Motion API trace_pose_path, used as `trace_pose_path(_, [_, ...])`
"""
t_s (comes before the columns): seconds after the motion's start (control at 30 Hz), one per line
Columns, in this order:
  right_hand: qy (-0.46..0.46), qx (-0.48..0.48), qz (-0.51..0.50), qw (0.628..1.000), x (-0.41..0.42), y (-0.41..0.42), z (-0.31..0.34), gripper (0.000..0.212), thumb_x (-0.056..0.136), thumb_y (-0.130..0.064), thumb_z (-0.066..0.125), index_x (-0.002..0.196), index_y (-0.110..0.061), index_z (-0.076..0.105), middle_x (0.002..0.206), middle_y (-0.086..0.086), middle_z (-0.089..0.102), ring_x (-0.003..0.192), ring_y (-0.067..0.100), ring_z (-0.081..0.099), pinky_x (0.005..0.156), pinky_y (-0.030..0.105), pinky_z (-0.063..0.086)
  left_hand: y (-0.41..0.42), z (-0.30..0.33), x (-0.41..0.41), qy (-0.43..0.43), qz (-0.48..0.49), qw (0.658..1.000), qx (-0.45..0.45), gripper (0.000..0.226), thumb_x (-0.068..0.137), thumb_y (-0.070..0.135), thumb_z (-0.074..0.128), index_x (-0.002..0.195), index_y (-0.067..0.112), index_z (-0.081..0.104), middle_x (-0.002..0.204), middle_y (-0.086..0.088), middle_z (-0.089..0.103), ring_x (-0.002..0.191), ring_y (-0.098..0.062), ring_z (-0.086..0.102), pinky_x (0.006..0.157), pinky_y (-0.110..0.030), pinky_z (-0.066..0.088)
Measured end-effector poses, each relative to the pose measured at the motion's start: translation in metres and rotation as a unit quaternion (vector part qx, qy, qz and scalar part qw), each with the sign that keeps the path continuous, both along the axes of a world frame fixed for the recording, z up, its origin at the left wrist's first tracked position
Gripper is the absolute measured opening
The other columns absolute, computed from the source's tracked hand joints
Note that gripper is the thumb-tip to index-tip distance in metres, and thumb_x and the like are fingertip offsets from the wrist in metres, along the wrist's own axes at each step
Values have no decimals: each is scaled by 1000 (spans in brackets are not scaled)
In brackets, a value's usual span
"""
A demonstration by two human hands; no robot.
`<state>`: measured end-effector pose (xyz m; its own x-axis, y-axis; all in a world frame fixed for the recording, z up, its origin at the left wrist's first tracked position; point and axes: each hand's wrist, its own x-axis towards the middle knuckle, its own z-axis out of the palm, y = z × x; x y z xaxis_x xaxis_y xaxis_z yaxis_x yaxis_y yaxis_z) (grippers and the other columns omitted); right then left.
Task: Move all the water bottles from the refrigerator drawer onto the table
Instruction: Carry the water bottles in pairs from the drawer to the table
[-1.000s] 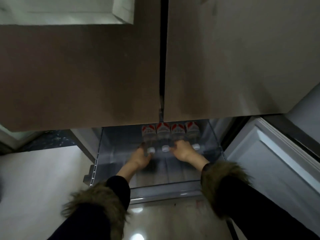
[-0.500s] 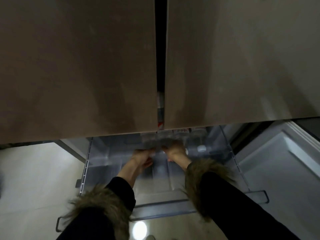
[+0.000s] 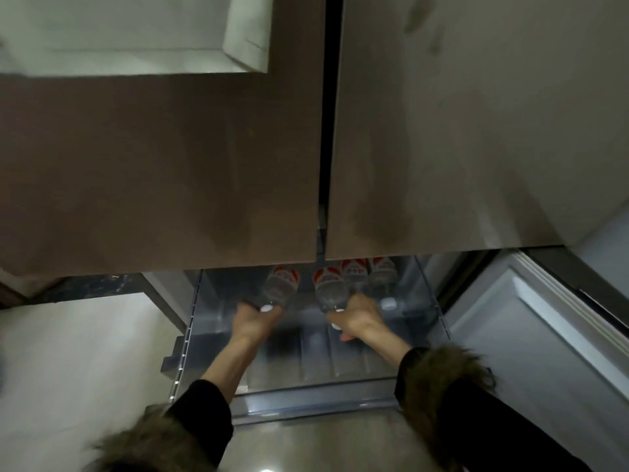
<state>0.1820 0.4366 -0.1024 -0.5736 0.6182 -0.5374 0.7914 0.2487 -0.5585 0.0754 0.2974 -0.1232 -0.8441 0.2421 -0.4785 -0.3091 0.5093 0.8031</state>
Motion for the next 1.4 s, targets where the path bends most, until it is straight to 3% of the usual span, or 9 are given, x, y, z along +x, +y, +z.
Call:
trace_pose_path(0.17, [-4, 152, 19, 988, 33, -9, 41, 40, 85, -31, 63, 113, -2, 59, 117, 17, 62, 107, 32, 60, 83, 31, 49, -23, 50, 18, 172, -47, 981, -75, 46, 78, 26, 69, 108, 1, 45, 95, -11, 53, 88, -30, 55, 71, -30, 39])
trace_pose_path(0.33, [80, 241, 36, 967, 50, -15, 70, 41, 81, -25, 64, 112, -4, 49, 111, 20, 61, 102, 38, 58, 73, 35, 46, -41, 74, 15, 288, -109, 944, -119, 40, 79, 30, 68, 102, 1, 53, 94, -20, 65, 89, -38, 61, 67, -32, 44])
trace_pose_path(0.47, [166, 247, 44, 954, 41, -23, 78, 32, 80, -24, 63, 104, -4, 55, 107, 15, 62, 100, 33, 59, 74, 32, 44, -43, 88, 11, 362, -152, 911, -128, 29, 79, 30, 66, 92, 7, 56, 84, -12, 65, 71, -27, 58, 60, -28, 40])
trace_pose_path(0.6, [199, 240, 50, 949, 39, -23, 71, 31, 78, -27, 66, 100, -7, 57, 100, 10, 64, 95, 28, 61, 70, 26, 40, -42, 86, 12, 368, -194, 902, -114, 30, 78, 35, 66, 92, 10, 56, 86, -9, 66, 77, -26, 63, 67, -36, 54])
trace_pose_path(0.7, [221, 227, 49, 947, 43, -18, 62, 33, 78, -31, 67, 102, -12, 56, 102, 5, 63, 95, 23, 60, 71, 26, 41, -40, 79, 15, 375, -194, 902, -88, 31, 80, 33, 65, 99, 11, 57, 94, -11, 63, 87, -27, 61, 68, -31, 48])
trace_pose_path(0.9, [172, 135, 134, 967, 51, -7, 46, 62, 75, -37, 73, 127, -21, 44, 125, 0, 47, 117, 17, 47, 97, 34, 42, -35, 60, 21, 269, -231, 934, 32, 40, 88, 35, 57, 120, 15, 42, 116, -6, 49, 109, -20, 50, 88, -30, 41])
trace_pose_path(1.07, [129, 116, 184, 967, 46, -5, 38, 79, 70, -26, 78, 137, -20, 35, 134, 5, 40, 125, 22, 42, 105, 32, 36, -48, 50, 10, 216, -343, 914, -5, 65, 79, 27, 71, 132, 19, 34, 123, 0, 42, 115, -16, 47, 100, -36, 42])
trace_pose_path(1.17, [130, 144, 172, 966, 46, -5, 34, 77, 66, -34, 79, 131, -20, 40, 128, 2, 45, 120, 19, 46, 100, 32, 40, -55, 43, 3, 206, -340, 918, -3, 76, 70, 27, 78, 134, 22, 36, 127, -2, 47, 117, -19, 50, 101, -43, 44])
trace_pose_path(1.4, [152, 178, 154, 960, 46, -15, 37, 63, 65, -37, 78, 116, -18, 47, 114, -1, 53, 105, 15, 54, 82, 23, 41, -57, 49, 4, 280, -286, 915, -59, 76, 61, 37, 83, 123, 17, 45, 120, -4, 53, 105, -18, 54, 88, -31, 48])
